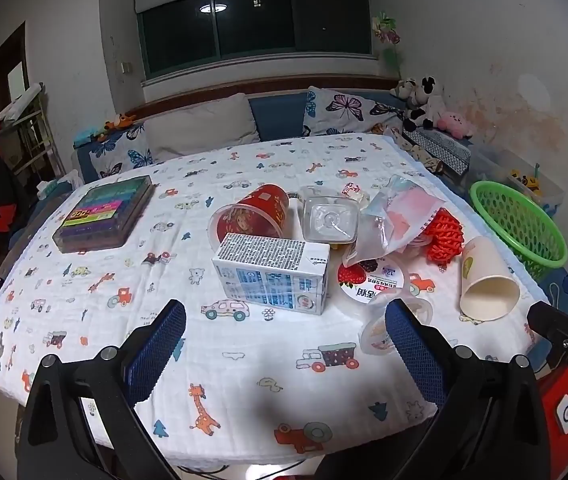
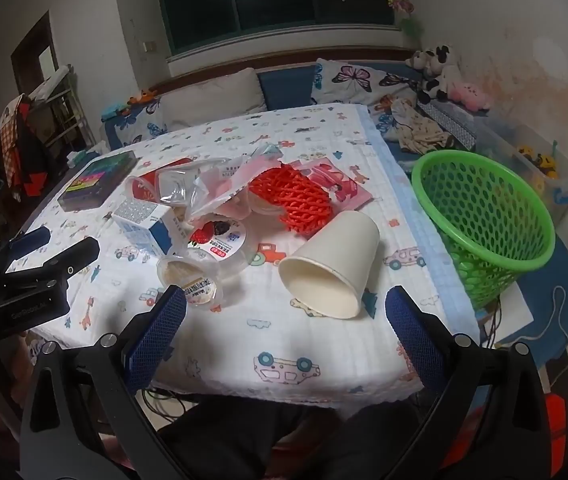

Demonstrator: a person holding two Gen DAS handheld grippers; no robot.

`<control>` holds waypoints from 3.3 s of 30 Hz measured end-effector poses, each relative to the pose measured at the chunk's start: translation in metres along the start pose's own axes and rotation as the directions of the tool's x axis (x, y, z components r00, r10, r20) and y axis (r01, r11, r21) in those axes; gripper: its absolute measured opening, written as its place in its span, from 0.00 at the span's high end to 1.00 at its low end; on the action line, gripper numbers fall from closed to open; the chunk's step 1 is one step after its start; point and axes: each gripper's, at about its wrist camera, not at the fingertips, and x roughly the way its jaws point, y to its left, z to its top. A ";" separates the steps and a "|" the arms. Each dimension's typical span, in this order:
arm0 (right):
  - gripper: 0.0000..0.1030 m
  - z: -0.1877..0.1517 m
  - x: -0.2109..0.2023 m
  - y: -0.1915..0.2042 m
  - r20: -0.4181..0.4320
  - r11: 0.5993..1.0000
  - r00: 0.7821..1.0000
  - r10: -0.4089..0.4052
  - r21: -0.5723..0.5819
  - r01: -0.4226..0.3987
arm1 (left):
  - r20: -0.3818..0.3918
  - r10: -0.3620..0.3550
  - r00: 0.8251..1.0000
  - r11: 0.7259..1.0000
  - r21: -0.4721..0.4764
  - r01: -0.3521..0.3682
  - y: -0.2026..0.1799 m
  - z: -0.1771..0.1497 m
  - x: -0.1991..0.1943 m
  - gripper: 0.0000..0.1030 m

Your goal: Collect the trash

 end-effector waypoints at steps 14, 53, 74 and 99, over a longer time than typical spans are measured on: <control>0.04 0.001 0.002 0.000 -0.007 1.000 1.000 -0.003 0.002 0.003 | -0.002 0.001 1.000 1.000 -0.002 -0.001 0.000 -0.001 0.001 0.06; 0.04 0.003 0.021 -0.012 -0.049 0.999 0.998 -0.029 0.032 0.030 | -0.030 -0.008 1.000 1.000 -0.009 0.008 -0.004 0.002 0.024 0.06; 0.04 0.025 0.072 -0.052 -0.168 0.978 0.984 0.055 0.209 -0.019 | -0.080 -0.063 0.995 0.998 -0.027 0.061 0.001 0.004 0.049 0.06; 0.35 0.041 0.136 -0.103 -0.335 0.857 0.877 0.345 0.493 -0.149 | -0.220 -0.488 0.845 0.798 0.280 0.534 -0.054 0.007 0.089 0.31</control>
